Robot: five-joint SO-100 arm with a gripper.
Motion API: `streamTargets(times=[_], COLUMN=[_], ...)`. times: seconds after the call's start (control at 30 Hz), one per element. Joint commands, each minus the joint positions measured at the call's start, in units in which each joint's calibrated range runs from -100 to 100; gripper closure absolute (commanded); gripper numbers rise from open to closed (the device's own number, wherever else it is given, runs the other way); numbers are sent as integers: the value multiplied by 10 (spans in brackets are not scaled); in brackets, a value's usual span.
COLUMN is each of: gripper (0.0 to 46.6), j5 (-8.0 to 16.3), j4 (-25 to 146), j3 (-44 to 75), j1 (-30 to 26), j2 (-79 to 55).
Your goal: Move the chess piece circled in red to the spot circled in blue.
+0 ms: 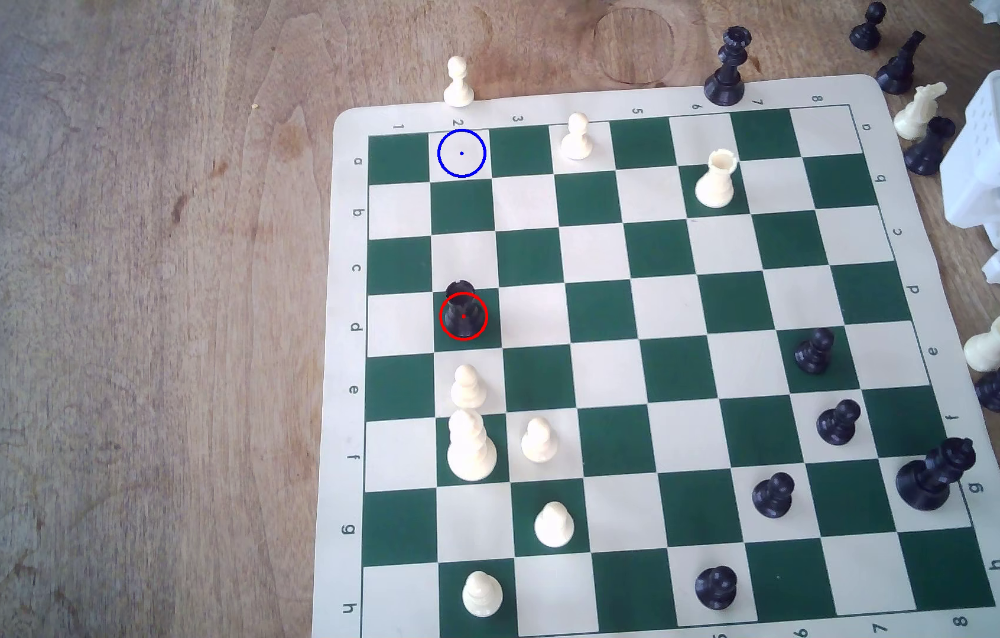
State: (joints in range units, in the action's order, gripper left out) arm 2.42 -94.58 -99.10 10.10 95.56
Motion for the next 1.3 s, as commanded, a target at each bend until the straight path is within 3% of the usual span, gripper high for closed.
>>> streamTargets(times=[0.0, 0.07, 0.13, 0.2, 0.3, 0.4, 0.57, 0.7, 0.8, 1.0, 1.27], gripper=[401, 400, 464, 464, 464, 464, 464, 464, 464, 420, 422], j5=[7, 7, 2, -43, -60, -62, -58, -32, -31, -9, 0], j4=[142, 186, 272, 338, 445, 590, 768, 1029, 1089, 1297, 1300], j3=[-8, -8, -8, -8, -8, -8, 13, 160, 208, 380, 541], j1=[-4, -20, -69, -108, -144, -146, -147, -124, -125, -148, -177], j2=[2, 2, 2, 2, 2, 1, -21, -78, -121, -277, -501])
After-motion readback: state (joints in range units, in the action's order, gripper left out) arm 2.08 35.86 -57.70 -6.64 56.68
